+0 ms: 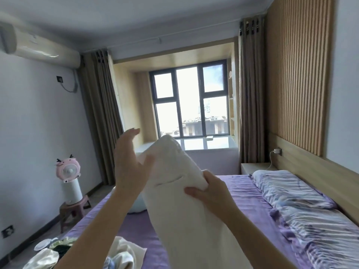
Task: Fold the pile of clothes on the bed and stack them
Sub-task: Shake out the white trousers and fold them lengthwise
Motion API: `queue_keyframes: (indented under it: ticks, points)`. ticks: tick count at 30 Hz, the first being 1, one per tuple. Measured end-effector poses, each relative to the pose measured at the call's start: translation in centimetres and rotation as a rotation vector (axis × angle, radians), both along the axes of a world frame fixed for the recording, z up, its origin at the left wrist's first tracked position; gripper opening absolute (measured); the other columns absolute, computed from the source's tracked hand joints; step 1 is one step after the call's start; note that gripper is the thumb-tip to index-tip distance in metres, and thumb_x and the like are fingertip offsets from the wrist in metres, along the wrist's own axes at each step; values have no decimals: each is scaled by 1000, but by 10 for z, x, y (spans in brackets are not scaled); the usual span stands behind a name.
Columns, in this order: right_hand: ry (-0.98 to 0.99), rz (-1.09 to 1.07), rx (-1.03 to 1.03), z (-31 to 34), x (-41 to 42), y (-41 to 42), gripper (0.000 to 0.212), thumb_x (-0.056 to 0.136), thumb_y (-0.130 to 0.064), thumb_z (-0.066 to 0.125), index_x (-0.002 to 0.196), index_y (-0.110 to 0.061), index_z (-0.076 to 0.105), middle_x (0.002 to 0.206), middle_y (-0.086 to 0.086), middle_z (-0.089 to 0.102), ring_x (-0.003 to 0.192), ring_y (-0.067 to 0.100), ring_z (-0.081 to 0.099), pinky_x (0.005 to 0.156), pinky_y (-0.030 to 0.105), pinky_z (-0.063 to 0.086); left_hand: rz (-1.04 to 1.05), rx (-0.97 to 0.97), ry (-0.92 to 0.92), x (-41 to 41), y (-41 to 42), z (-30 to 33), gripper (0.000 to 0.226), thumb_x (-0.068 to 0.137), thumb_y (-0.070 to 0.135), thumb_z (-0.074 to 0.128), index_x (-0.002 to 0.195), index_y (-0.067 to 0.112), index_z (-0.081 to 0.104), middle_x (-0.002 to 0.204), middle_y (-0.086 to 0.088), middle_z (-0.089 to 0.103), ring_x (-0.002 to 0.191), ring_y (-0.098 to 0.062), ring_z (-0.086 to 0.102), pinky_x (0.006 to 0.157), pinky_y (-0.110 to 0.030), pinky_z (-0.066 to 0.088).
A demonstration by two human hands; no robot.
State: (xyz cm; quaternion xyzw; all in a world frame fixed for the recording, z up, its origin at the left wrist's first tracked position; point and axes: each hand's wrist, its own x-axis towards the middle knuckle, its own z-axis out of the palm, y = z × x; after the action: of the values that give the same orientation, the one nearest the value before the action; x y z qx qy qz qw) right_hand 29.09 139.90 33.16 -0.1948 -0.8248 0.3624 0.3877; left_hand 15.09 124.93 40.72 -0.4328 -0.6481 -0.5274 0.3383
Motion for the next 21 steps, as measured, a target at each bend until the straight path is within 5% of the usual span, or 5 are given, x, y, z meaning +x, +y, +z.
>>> queue_keyframes:
  ticks: [2, 7, 11, 13, 21]
  points:
    - [-36, 58, 57, -1, -14, -12, 36, 69, -44, 78, 80, -23, 51, 76, -10, 59, 75, 16, 55, 65, 28, 40, -135, -254, 377, 16, 3, -2, 37, 91, 29, 50, 126, 20, 54, 128, 15, 54, 125, -1, 44, 115, -26, 20]
    - [-185, -105, 728, 7, -31, -42, 40, 39, -45, 89, 66, -19, 75, 64, -6, 68, 59, 5, 63, 52, 16, 39, 141, -733, 482, 38, 28, -38, 55, 103, 44, 22, 97, 19, 70, 97, 9, 72, 105, -7, 61, 120, -31, 1]
    - [-320, 204, 270, -11, -24, -48, 6, 85, -25, 65, 79, -25, 64, 73, -10, 66, 72, 4, 58, 59, 12, 33, 278, -754, 544, 29, 27, -51, 63, 95, 56, 29, 56, 17, 60, 53, -1, 62, 57, -21, 62, 78, -24, 41]
    - [-93, 285, -52, -30, -14, -38, 18, 73, -29, 79, 79, -32, 62, 71, -17, 65, 67, -2, 57, 57, 11, 40, 372, -676, 669, 30, 26, -50, 55, 85, 50, 50, 42, 17, 51, 36, 1, 48, 34, -20, 49, 52, -20, 25]
    - [-448, 290, -151, -120, 40, 5, 41, 75, -39, 79, 106, -20, 59, 97, -3, 62, 89, 12, 57, 82, 30, 47, 257, -721, 700, 3, 11, -21, 71, 89, 68, -4, 56, 21, 38, 47, -7, 53, 46, -28, 53, 61, -34, 48]
